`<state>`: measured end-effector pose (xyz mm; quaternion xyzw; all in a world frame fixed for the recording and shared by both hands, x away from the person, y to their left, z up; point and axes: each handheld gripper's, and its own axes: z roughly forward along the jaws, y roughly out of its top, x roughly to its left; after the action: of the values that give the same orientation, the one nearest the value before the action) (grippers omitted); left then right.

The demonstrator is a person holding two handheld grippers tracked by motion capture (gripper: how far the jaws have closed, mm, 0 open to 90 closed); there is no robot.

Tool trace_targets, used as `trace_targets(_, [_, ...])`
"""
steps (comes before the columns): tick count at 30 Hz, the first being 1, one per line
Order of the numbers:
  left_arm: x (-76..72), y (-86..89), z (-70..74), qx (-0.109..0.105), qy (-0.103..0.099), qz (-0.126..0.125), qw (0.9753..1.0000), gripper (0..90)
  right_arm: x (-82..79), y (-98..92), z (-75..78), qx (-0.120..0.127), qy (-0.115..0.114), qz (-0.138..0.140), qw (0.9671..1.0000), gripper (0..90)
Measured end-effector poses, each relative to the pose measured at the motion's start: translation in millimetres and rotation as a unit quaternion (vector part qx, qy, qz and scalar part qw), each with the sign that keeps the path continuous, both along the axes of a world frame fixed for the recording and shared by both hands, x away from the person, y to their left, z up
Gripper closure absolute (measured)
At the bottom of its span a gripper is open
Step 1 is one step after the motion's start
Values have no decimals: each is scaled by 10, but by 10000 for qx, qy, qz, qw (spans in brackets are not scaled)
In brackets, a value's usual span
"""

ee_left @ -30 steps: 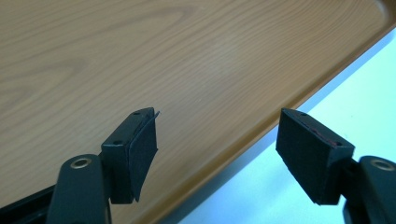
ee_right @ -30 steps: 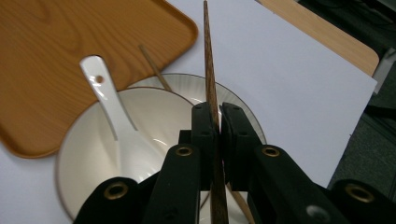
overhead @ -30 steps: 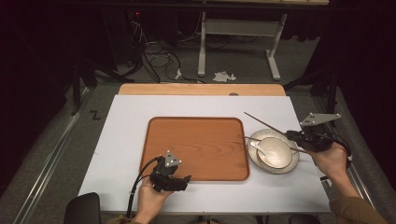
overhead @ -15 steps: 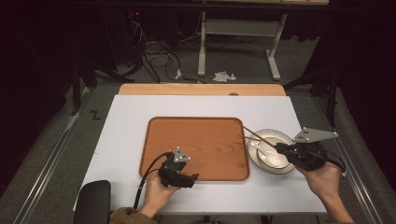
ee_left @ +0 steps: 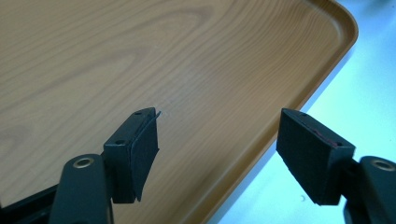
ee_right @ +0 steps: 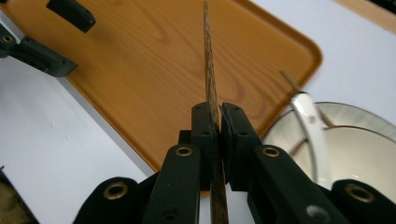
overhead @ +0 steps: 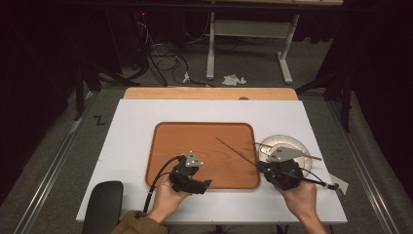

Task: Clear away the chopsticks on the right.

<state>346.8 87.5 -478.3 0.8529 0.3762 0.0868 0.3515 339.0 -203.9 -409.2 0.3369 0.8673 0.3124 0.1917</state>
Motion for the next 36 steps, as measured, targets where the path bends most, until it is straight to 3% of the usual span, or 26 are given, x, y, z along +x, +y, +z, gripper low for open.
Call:
trace_targets(6, [15,8,4,-66,38,32,10000,296,93,210,-254,-116,165,-154,9997,854])
trace_targets(19, [9,20,12,-47,8,20,10000,296,283,393,-526,-279,429,-446,9977,853])
trace_targets(36, [-29,31,20,59,-88,60,9999,296,439,528,-797,-421,686,-422,9959,850])
